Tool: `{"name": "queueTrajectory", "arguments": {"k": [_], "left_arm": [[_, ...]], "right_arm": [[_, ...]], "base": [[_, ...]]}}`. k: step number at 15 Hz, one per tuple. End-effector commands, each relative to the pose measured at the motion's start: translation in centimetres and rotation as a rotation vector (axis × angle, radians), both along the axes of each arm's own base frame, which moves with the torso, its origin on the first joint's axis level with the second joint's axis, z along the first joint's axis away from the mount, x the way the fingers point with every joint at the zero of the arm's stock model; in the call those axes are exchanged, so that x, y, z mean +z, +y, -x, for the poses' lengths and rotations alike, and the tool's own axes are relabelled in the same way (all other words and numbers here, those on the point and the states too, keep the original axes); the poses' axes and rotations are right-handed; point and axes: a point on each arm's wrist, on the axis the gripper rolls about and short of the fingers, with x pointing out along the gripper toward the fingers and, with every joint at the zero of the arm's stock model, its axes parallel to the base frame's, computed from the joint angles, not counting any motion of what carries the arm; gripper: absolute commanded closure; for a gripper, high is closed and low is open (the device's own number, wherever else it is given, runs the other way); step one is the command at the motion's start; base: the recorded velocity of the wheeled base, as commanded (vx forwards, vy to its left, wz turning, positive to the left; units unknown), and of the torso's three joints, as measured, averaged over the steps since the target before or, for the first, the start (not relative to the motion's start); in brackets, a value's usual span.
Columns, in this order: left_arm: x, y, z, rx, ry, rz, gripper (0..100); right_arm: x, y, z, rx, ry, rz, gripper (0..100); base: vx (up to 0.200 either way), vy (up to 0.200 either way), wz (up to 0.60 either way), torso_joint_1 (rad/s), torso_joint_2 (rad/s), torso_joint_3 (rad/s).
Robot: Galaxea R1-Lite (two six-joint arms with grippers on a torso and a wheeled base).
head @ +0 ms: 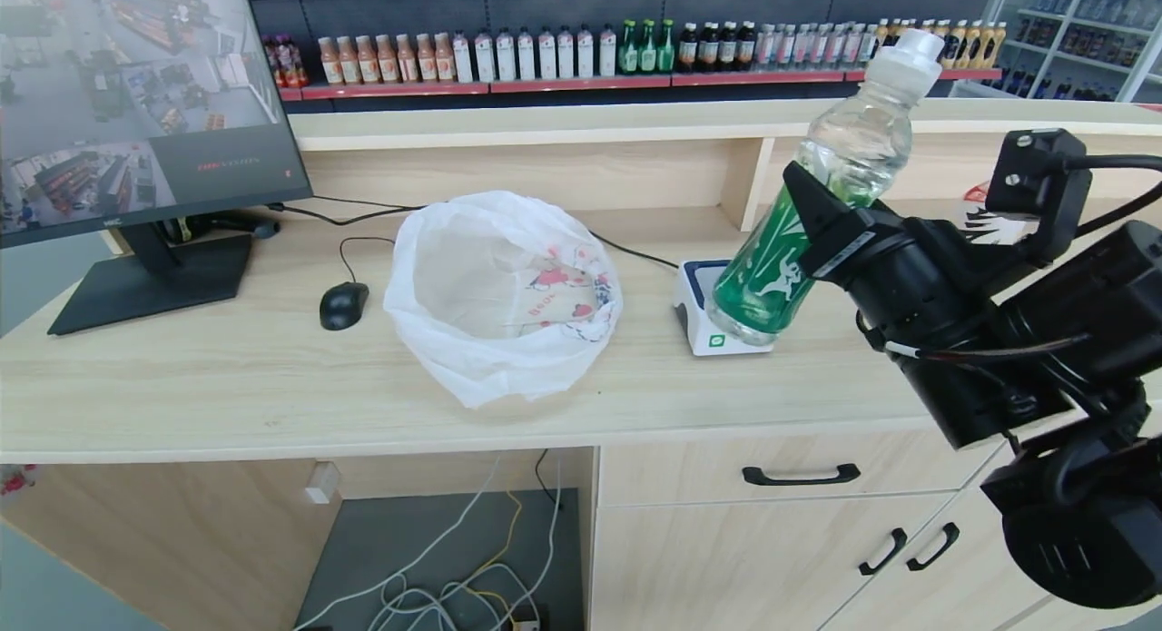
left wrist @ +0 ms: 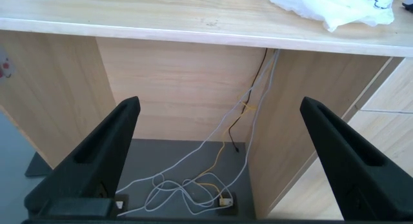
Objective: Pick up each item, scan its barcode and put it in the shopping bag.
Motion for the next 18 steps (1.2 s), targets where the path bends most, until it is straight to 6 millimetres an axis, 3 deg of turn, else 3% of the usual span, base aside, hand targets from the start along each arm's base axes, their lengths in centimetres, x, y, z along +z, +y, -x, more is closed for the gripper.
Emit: {"name": "queueTrajectory", "arguments": {"k": [1,8,14,18], "left_arm": [[0.0,0.0,0.0,0.001,-0.001,0.000,0],[0.0,0.0,0.0,0.001,0.000,0.000,0],[0.0,0.0,0.0,0.001,0.000,0.000,0],[0.0,0.0,0.0,0.001,0.000,0.000,0]], "right_arm": [[-0.5,0.7,-1.1,0.022,0.016,-0.032,100],[-1.2,1.6,-2.8,0.128,0.074,-0.242,100],[-1.3,2.7,-6.6,0.234,0.064,-0.490,100],[-2.9,0.3,-10.4,0.175,0.067,-0.565,100]], "base": [[0.000,0.000,0.00,0.000,0.00,0.000],[0.000,0.000,0.00,0.000,0.00,0.000],[0.000,0.000,0.00,0.000,0.00,0.000],[0.000,0.000,0.00,0.000,0.00,0.000]]}}
